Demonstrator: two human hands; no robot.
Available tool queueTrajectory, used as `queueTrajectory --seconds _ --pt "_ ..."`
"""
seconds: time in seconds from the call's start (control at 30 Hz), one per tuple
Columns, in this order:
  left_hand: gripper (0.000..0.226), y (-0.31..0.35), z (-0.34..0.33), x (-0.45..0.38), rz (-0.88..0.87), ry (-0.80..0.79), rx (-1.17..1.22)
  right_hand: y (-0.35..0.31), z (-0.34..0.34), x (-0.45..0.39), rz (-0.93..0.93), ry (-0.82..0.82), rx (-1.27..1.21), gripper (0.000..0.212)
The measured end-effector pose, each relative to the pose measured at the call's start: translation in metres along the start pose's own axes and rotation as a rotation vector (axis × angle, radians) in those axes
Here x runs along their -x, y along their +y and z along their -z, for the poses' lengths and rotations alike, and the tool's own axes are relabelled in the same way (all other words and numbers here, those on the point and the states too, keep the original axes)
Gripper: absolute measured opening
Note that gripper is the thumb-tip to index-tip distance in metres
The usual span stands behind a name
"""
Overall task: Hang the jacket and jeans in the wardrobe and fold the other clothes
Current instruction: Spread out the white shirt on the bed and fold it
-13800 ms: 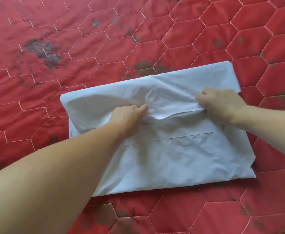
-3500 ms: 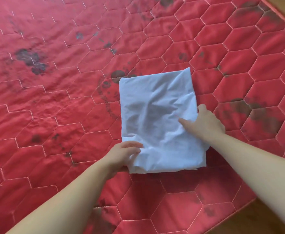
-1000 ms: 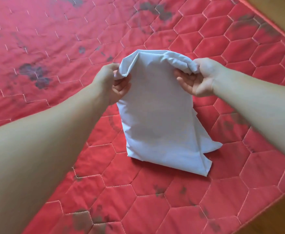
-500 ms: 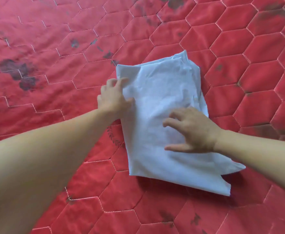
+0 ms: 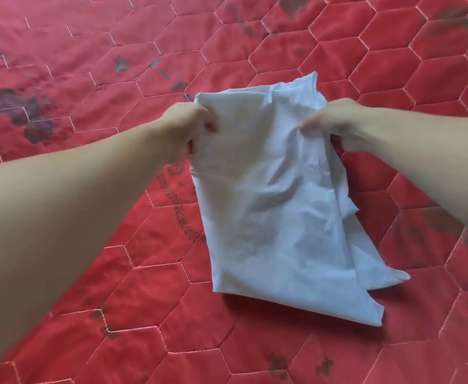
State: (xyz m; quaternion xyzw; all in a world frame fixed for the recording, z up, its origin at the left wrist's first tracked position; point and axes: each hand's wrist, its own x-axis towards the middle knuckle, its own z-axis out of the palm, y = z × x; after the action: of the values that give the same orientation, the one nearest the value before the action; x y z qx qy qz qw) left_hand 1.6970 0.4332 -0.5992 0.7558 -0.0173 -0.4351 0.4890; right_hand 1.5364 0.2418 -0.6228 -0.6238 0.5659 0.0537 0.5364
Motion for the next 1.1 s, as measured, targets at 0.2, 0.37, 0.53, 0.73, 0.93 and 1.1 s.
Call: queueTrajectory --seconds 0.2,0.37,0.53,0.73,0.93,1.1 --pt "0.037 -0.01 0.019 0.054 -0.271 -0.233 -0.064 0.022 0.038 0.065 0.378 -0.046 -0.174 0.028" --pt "0.022 -0.052 0.016 0.109 -0.727 -0.185 -0.47 0.092 0.057 0.131 0.736 0.199 0.417 0.023" --pt "0.019 -0.106 0.01 0.147 -1.153 -0.168 -0.995 0.154 0.069 0.149 0.95 0.081 0.959 0.02" --pt "0.029 -0.155 0.006 0.162 -1.007 -0.391 -1.486 0.218 0.04 0.165 0.933 0.043 1.388 0.023" --pt "0.047 -0.146 -0.025 0.178 -0.965 -0.152 -1.374 0.185 0.007 0.197 0.899 0.347 0.95 0.031" --pt "0.083 -0.155 -0.055 0.161 -0.761 -0.02 -1.458 0.204 -0.064 0.202 0.753 0.246 0.892 0.067"
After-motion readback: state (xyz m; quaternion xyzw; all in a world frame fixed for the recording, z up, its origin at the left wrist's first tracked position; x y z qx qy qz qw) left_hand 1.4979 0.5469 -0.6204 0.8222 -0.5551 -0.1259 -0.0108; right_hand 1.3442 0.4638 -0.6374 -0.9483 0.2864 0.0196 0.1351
